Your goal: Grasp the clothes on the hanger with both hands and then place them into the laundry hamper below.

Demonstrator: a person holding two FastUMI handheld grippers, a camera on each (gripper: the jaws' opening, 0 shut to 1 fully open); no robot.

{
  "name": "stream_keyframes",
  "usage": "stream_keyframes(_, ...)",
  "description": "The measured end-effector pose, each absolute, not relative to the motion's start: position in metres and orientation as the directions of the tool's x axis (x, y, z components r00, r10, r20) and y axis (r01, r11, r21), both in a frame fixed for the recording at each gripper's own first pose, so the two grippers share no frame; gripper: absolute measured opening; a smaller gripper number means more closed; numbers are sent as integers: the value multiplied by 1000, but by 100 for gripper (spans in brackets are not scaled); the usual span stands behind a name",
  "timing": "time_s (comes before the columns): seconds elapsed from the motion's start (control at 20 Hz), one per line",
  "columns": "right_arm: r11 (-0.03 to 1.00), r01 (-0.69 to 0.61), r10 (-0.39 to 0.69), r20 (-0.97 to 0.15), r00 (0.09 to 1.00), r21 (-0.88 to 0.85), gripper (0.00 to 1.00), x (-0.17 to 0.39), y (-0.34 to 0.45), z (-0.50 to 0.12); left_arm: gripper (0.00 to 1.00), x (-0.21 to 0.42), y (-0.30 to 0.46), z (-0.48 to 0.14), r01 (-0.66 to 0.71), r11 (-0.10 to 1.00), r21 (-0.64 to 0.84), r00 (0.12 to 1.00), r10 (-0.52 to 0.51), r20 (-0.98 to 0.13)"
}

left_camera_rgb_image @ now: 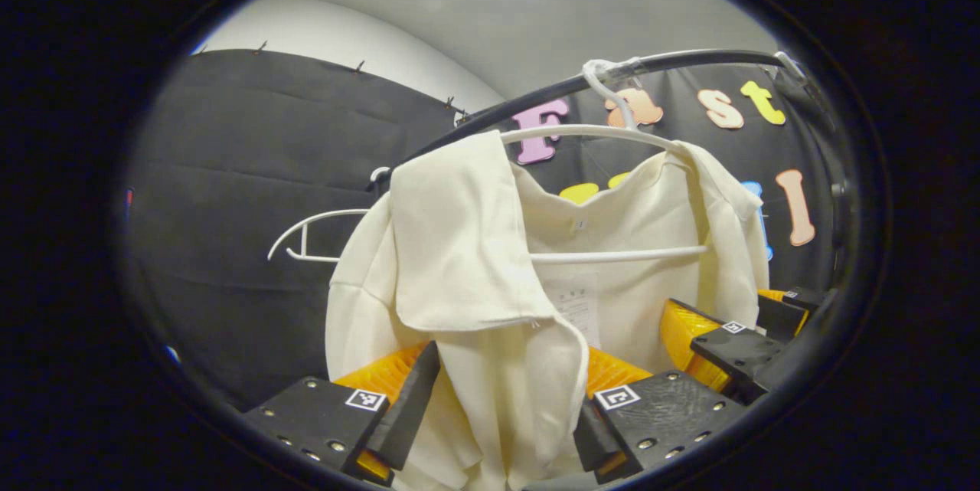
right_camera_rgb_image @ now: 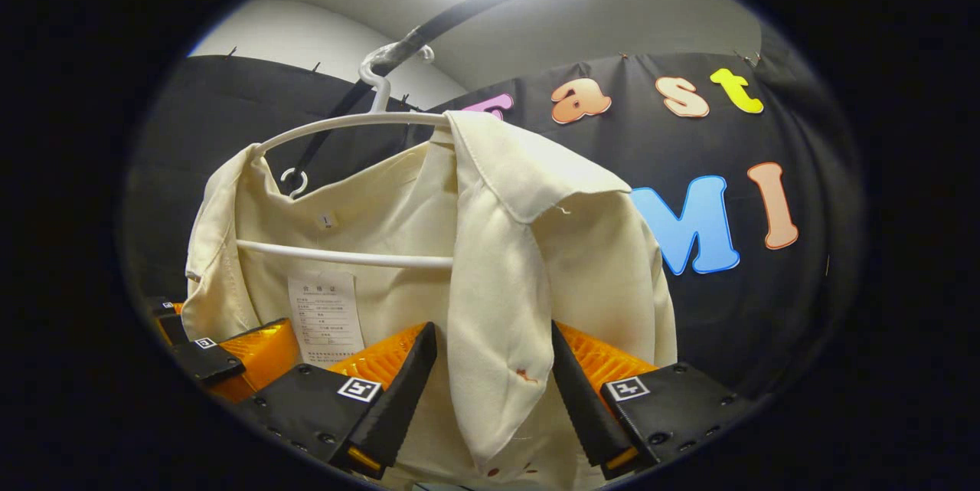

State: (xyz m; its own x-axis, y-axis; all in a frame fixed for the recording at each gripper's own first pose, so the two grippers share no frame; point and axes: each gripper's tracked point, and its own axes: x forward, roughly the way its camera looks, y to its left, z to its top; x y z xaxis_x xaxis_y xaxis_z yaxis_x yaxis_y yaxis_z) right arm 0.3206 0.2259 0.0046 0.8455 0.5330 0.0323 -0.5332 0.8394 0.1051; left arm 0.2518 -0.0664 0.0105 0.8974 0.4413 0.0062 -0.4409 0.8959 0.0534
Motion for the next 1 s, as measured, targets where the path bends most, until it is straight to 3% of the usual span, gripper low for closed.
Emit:
stream_keyframes(0.1,852,-514,515,17,857,95,77,325,224,2,60,252,-62,8,-439,897,46,898,440,-10)
stream_keyframes(0.15,868,-489,490,12,872,83,39,329,219,2,49,251,-61,7,-433,900,43,901,434,-18)
stream_keyframes(0.25,868,-489,490,16,872,87,8,330,218,4,26,244,-65,8,-391,920,35,920,392,-23)
stream_keyframes(0.35,837,-535,532,55,845,113,5,326,220,15,3,250,-58,7,-379,924,44,924,381,-36)
stream_keyframes(0.65,888,-452,437,152,886,81,5,340,172,49,5,216,-33,46,-420,904,76,907,416,64)
stream_keyframes(1.0,921,-379,353,221,909,87,5,361,126,74,4,190,-18,73,-447,885,133,894,436,102)
